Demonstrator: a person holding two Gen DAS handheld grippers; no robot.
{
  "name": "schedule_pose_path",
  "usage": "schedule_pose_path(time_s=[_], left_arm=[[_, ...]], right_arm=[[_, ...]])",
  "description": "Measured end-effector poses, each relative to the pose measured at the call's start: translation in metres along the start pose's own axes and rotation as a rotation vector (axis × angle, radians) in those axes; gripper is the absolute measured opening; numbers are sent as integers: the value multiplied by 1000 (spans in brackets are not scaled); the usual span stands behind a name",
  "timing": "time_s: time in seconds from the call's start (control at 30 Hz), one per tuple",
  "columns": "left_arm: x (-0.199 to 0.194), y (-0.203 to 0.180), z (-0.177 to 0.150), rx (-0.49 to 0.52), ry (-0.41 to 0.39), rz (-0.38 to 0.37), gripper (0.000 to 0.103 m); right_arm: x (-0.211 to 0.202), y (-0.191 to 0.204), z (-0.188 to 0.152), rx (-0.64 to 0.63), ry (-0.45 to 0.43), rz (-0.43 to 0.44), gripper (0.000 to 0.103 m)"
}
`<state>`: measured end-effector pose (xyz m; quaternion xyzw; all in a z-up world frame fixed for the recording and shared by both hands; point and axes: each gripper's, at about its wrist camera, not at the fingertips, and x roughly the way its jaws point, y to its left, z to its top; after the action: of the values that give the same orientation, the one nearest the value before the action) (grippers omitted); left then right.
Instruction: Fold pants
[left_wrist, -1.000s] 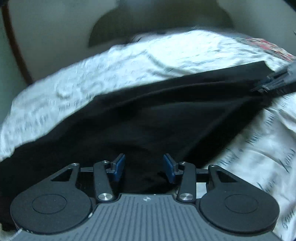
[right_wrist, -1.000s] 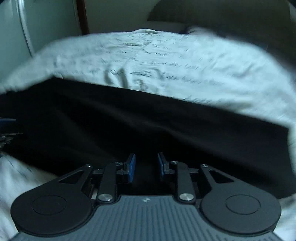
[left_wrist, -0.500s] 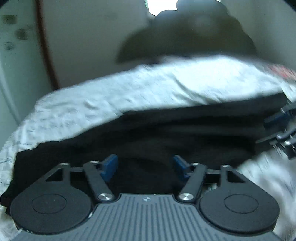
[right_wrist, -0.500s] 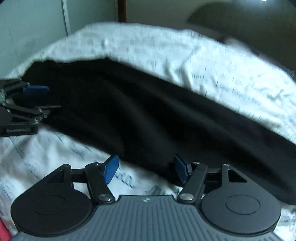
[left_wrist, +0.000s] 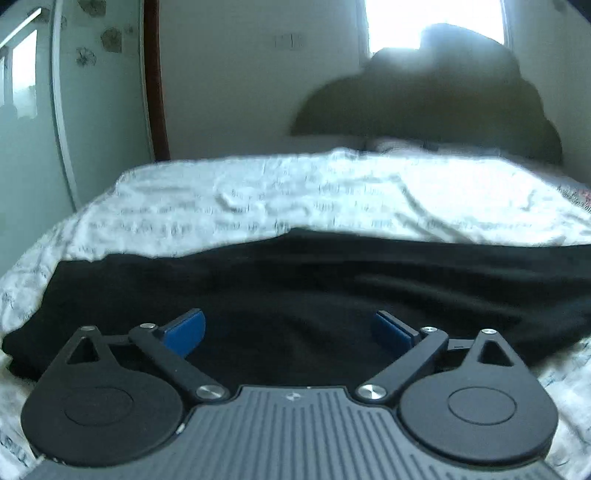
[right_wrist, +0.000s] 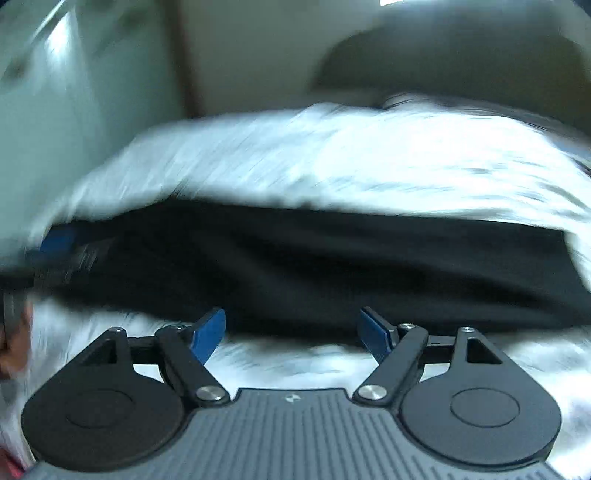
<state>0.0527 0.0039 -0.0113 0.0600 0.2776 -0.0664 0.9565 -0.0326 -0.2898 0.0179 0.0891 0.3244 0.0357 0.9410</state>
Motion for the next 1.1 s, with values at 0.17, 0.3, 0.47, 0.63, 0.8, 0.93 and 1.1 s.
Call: schedule_pose_path(time_s=[0.17,0.3,0.47,0.63,0.8,0.93,1.1], left_arm=[[12,-12,-22,68,30,-4,100],[13,-14,-27,75,19,13,103],[13,-8,-29,43,27,-6,103],[14,-7,-30,40,25,-8,103],[14,-7,-30,40,27,-8,103],[15,-7,-30,39,27,-8,103],[14,-9,-30,41,27,-8,103]], right_arm=[[-29,-136,-11,533,-176,-104,89],[-16,-208,-41,870,-190,-75,90],[8,-222,-49,938,-276,-59,91],[22,-227,-33,874,-312,-114,91],[21,-231,-36,875,-322,-163,54],[21,-241,-50,941,-318,-196,20],[21,-243,-56,951,-342,-166,18]])
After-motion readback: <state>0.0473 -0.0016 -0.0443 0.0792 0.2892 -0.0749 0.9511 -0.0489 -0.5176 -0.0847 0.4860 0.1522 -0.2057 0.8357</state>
